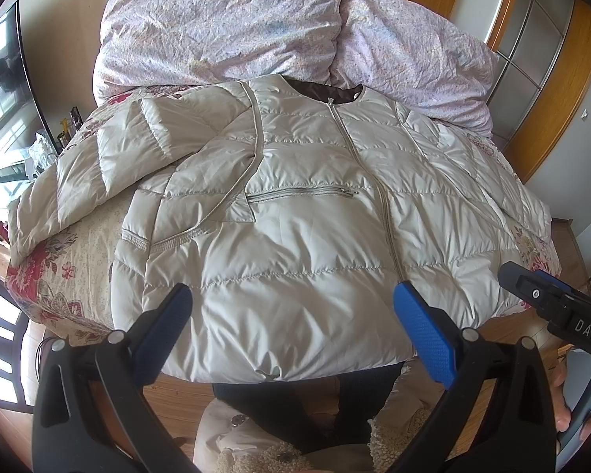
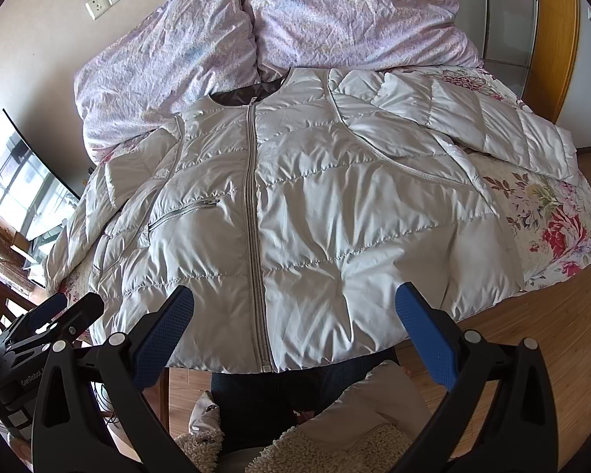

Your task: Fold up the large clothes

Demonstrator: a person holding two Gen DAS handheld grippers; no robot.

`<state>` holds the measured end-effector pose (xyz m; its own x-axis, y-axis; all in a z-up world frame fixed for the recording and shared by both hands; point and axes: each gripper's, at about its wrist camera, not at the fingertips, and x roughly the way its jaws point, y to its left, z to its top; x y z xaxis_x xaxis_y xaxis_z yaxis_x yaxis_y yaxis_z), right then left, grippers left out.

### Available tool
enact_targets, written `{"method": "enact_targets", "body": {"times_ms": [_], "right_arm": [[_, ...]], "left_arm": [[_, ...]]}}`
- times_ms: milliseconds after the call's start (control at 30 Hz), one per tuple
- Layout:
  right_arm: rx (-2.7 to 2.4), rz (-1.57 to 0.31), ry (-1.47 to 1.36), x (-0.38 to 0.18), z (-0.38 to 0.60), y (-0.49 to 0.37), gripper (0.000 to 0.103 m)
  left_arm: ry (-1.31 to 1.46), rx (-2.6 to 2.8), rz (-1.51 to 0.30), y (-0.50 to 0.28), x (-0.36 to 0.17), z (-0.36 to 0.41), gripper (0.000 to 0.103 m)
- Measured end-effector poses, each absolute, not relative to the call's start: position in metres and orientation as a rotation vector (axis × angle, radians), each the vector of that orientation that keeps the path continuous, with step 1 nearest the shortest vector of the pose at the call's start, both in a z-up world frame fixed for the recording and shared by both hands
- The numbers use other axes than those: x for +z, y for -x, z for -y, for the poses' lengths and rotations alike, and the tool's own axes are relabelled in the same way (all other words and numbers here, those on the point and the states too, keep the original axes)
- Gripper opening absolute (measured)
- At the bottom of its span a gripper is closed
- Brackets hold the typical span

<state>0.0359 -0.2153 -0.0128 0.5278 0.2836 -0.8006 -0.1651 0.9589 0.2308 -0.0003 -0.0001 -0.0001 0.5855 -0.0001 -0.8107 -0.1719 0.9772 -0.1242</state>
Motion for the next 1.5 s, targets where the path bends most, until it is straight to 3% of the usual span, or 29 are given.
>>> {"method": "enact_targets", "body": {"times_ms": [1500], "right_arm": [[0.269, -0.984, -0.134, -0.0162, 0.2156, -0.0378, 0.102]], "left_arm": [[0.198, 0.098, -0.943, 0.0000, -0.0001, -0.0001, 0.101]]}}
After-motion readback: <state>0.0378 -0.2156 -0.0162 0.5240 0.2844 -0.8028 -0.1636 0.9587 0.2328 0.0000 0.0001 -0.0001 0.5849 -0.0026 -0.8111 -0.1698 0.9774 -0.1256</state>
